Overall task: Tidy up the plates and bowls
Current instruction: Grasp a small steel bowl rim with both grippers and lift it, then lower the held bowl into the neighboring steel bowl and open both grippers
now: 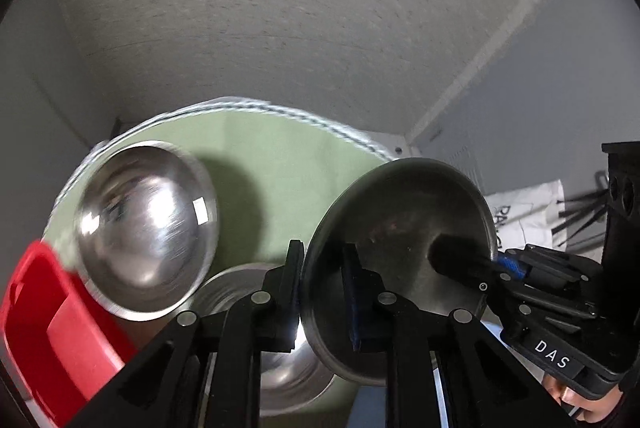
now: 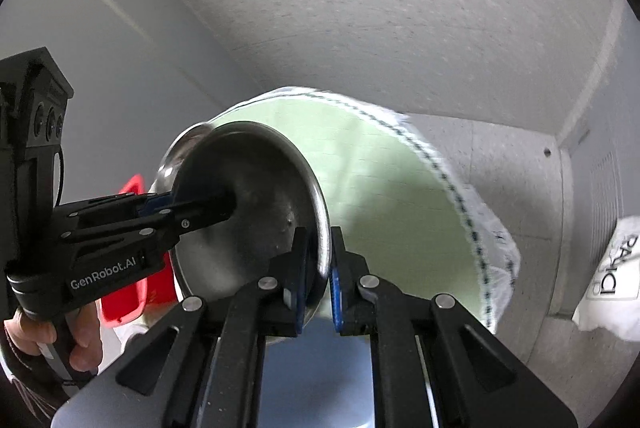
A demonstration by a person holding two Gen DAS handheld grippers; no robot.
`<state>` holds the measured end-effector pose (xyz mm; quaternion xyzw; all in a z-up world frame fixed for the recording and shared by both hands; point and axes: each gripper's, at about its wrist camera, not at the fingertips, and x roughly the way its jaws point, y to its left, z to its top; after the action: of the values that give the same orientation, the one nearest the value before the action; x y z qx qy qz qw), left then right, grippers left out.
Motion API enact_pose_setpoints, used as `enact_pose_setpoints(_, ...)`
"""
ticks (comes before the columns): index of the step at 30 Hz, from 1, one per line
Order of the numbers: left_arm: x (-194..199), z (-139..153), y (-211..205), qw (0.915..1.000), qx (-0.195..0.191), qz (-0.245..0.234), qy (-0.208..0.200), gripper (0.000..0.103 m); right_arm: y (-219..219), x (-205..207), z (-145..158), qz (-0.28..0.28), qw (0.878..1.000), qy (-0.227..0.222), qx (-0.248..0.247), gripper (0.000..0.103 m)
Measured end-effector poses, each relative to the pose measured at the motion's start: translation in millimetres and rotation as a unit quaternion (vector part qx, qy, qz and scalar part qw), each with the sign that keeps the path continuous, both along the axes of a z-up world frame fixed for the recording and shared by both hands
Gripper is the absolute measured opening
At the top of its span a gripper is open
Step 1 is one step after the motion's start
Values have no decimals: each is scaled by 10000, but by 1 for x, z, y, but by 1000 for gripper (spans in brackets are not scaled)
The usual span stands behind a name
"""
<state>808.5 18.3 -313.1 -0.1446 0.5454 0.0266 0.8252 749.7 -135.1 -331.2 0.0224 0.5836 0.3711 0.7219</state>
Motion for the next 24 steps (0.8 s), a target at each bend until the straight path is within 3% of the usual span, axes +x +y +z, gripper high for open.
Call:
enact_pose_setpoints(8,-53,-40,31,9983,-47,534,221,15,41,-29,-11,480,9987,19,-160,9)
enact_pose_setpoints(14,-58,-76,32,9960,-190,746,454,18,59,-44,-27,626,9967,-103,-509,11)
enact_pose_setpoints(19,-53,-103,32,9944,-290,842,576,19,69,-51,-34,744,9925,-470,-851,15)
enact_pose_setpoints(24,-54,-103,30,9930,-307,951,622,20,80,-57,-41,804,9891,-687,-1028,16)
